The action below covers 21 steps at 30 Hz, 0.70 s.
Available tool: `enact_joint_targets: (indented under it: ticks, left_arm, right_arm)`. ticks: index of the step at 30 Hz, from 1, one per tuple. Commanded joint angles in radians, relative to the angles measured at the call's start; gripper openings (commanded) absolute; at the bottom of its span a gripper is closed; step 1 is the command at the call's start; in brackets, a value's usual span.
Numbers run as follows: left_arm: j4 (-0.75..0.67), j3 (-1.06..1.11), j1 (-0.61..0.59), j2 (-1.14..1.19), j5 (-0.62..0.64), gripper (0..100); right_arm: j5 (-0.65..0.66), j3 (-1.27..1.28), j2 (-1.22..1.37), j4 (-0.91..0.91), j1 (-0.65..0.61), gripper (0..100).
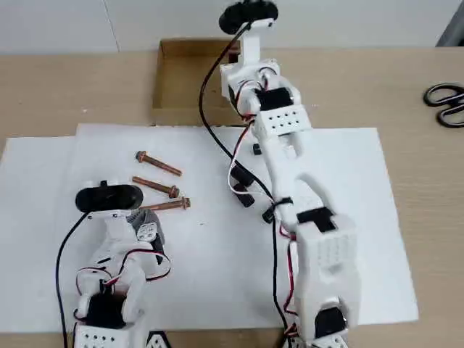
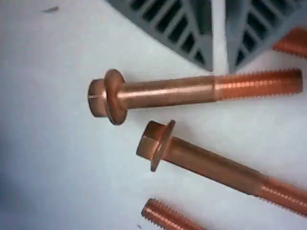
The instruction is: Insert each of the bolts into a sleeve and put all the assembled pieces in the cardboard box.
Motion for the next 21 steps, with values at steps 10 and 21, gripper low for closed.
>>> enact_joint_targets:
  ticks: [10, 21]
  left_arm:
    - [-0.018, -0.005, 0.006, -0.011, -0.002, 1]
    - [-0.018, -0.005, 0.006, -0.011, -0.002, 1]
  right_arm:
    - [0.077, -0.308, 0.298, -0.027, 0.054, 4.7]
    - [0.103, -0.313, 0.246, 0.090, 0.039, 16.5]
